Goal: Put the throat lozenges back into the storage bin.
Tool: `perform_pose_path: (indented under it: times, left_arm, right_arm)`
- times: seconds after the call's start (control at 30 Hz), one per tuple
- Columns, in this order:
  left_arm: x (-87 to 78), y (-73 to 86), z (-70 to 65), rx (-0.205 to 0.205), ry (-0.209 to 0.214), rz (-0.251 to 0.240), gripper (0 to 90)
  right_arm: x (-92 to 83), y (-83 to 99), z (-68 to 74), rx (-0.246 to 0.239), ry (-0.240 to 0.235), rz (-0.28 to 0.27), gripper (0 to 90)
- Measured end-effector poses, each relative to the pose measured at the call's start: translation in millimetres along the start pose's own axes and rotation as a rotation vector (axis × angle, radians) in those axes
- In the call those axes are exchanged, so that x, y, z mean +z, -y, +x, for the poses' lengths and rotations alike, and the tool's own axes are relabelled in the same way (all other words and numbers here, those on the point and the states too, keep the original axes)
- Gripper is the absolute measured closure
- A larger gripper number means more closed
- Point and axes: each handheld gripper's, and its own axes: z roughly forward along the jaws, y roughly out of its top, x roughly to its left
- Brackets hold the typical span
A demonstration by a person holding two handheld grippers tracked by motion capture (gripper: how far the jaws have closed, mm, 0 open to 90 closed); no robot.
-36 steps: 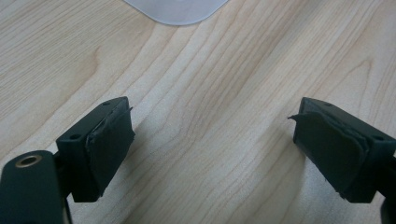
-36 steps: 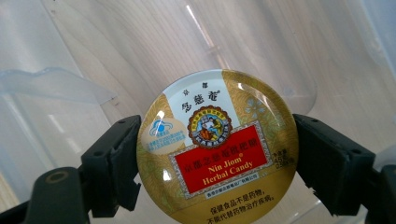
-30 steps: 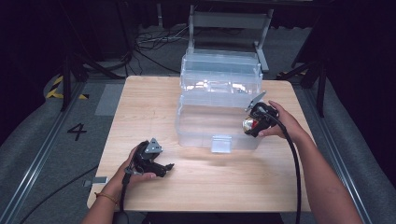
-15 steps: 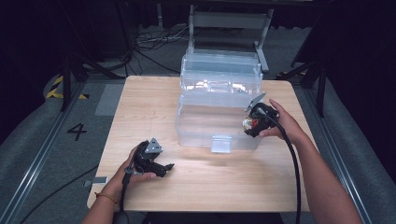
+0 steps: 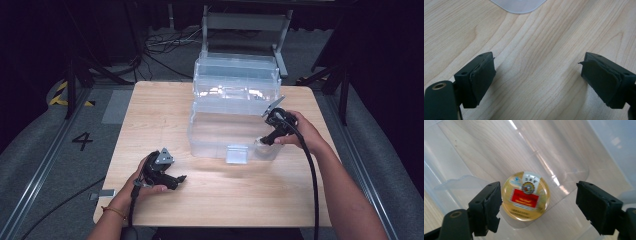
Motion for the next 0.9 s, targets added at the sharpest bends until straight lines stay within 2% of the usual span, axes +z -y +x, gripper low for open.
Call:
perform_pose_path:
  times: [0.1, 0.2, 0.33, 0.53, 0.6, 0.67, 0.73, 0.8, 0.87, 0.9]
  left_arm:
    - [-0.1, -1.2, 0.2, 0.006, 0.001, 0.007, 12.5]
    - [-1.2, -6.2, -2.9, 0.007, -0.013, 0.039, 16.0]
    - [-4.3, -14.0, -9.1, 0.032, 0.005, 0.015, 21.0]
    - [-22.2, -45.0, -20.0, 0.093, -0.025, -0.055, 22.4]
    - [-30.4, -58.9, -21.2, 0.109, -0.027, -0.077, 22.9]
    - [-35.0, -71.2, -22.2, 0.134, -0.045, -0.076, 23.2]
    - [-37.0, -84.8, -21.5, 0.137, -0.028, -0.088, 23.3]
    - [-36.0, -95.9, -22.4, 0.169, -0.041, -0.083, 23.9]
    - [-34.0, -101.7, -22.7, 0.176, -0.038, -0.084, 24.4]
    - [-31.4, -106.5, -22.4, 0.174, -0.038, -0.072, 24.4]
  right_arm:
    - [-5.1, 1.3, 1.0, -0.017, 0.022, -0.029, 22.2]
    - [-15.2, 3.9, 0.7, -0.030, 0.033, -0.095, 22.8]
    - [-26.1, 5.8, -1.0, -0.039, 0.053, -0.164, 24.1]
    - [-43.3, 3.4, -8.7, -0.040, 0.058, -0.257, 25.7]
    - [-51.2, -0.1, -14.6, -0.034, 0.080, -0.290, 27.6]
    - [-56.1, -3.7, -20.0, -0.031, 0.096, -0.308, 28.5]
    - [-61.2, -9.3, -27.5, -0.030, 0.131, -0.323, 30.3]
    - [-64.8, -14.0, -35.3, -0.021, 0.140, -0.348, 31.5]
    - [-65.8, -16.9, -38.6, -0.013, 0.147, -0.355, 31.8]
    - [-67.4, -20.0, -42.7, -0.014, 0.168, -0.364, 32.6]
